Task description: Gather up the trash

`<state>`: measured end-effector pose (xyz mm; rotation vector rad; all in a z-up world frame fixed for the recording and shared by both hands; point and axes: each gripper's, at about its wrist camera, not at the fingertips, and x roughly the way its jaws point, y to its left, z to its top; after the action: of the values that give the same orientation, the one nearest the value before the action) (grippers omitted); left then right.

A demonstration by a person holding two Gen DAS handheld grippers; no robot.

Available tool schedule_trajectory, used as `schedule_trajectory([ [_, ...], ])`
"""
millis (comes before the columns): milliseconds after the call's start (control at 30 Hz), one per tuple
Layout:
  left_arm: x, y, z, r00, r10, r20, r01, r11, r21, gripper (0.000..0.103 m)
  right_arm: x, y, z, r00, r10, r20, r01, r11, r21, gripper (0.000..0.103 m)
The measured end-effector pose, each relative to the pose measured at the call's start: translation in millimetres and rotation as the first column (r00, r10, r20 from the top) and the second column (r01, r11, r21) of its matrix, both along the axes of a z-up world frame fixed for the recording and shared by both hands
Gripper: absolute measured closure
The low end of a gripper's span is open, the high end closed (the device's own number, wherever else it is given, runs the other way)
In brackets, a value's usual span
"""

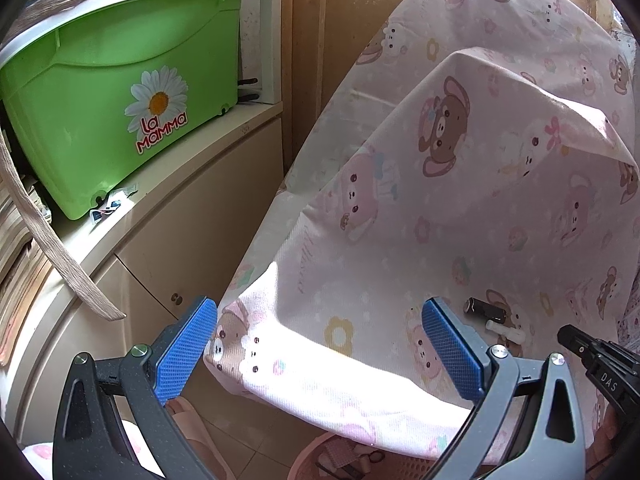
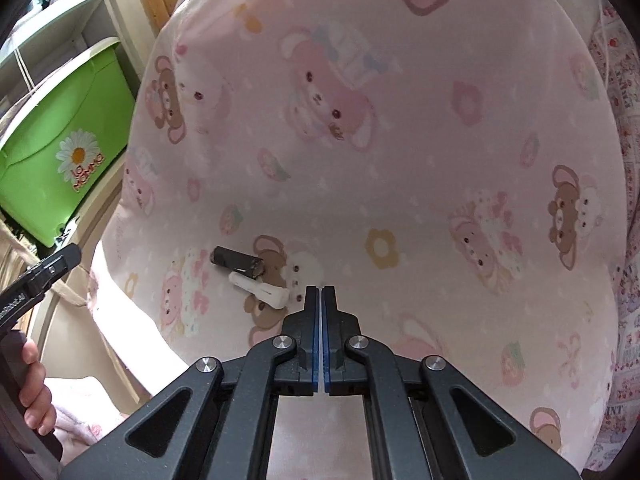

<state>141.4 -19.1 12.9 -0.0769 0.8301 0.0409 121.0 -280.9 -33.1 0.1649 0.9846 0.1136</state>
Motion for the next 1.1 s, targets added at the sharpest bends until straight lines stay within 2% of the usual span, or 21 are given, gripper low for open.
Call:
schedule_trajectory([
  [67, 1.0, 0.7, -0.7, 1.0, 0.003, -0.004, -0.003, 1.0, -0.007, 0.002, 6.9, 21.1, -5.7, 0.999, 0.049, -0.02, -0.05, 0.998, -0.044, 0.068],
  [133, 1.1, 1.0, -1.3, 1.0, 0.005, -0.006, -0.005, 1.0, -0.008, 0.002, 9.2, 38.1, -10.8, 0.997, 0.08, -0.007, -0.08, 0.991, -0.108, 0.053],
  [200, 1.2, 1.1, -1.6, 1.0, 0.002, -0.009, -0.002, 1.0, -0.009, 0.001, 13.5, 49.2, -17.1, 0.993, 0.113, -0.024, -0.115, 0.983, -0.141, 0.053],
  [333, 1.6, 0.6, -1.6, 1.0, -0.013, -0.01, 0.013, 1.0, -0.007, 0.001, 19.3, 59.0, -28.1, 0.993, 0.113, -0.042, -0.118, 0.979, -0.167, 0.053],
  [367, 1.9, 0.6, -2.0, 1.0, -0.017, -0.012, 0.017, 1.0, -0.005, 0.001, 20.7, 61.7, -30.4, 0.992, 0.116, -0.044, -0.122, 0.978, -0.171, 0.053],
  [433, 2.4, 0.4, -3.2, 1.0, -0.023, -0.017, 0.023, 1.0, -0.005, 0.002, 21.4, 61.8, -30.6, 0.993, 0.112, -0.039, -0.117, 0.977, -0.176, 0.065],
  [500, 3.1, -0.4, -4.9, 0.999, -0.028, -0.024, 0.028, 1.0, -0.007, 0.001, 22.5, 63.2, -32.1, 0.993, 0.111, -0.036, -0.116, 0.977, -0.181, 0.069],
  [533, 3.4, -1.0, -5.7, 0.999, -0.032, -0.027, 0.032, 0.999, -0.008, 0.002, 24.4, 65.4, -33.8, 0.993, 0.11, -0.034, -0.114, 0.976, -0.184, 0.075],
  [700, 3.1, -5.2, -7.4, 0.998, -0.046, -0.033, 0.046, 0.999, -0.009, 0.001, 23.0, 68.7, -33.7, 0.992, 0.122, -0.016, -0.123, 0.977, -0.176, 0.09],
  [833, 2.7, -8.1, -6.6, 0.998, -0.053, -0.032, 0.053, 0.999, -0.009, 0.002, 12.9, 63.6, -26.3, 0.992, 0.123, 0.003, -0.121, 0.98, -0.156, 0.093],
  [867, 2.8, -8.9, -6.7, 0.998, -0.054, -0.032, 0.054, 0.999, -0.009, 0.002, 10.8, 60.6, -24.0, 0.992, 0.125, 0.005, -0.123, 0.98, -0.154, 0.102],
  [967, 3.6, -11.6, -7.4, 0.998, -0.055, -0.036, 0.055, 0.998, -0.009, 0.002, 3.8, 54.9, -20.3, 0.99, 0.142, -0.005, -0.142, 0.982, -0.122, 0.103],
  [1100, 4.4, -14.0, -7.2, 0.997, -0.061, -0.038, 0.061, 0.998, -0.011, 0.002, -4.1, 56.7, -18.2, 0.976, 0.216, -0.024, -0.217, 0.971, -0.097, 0.102],
])
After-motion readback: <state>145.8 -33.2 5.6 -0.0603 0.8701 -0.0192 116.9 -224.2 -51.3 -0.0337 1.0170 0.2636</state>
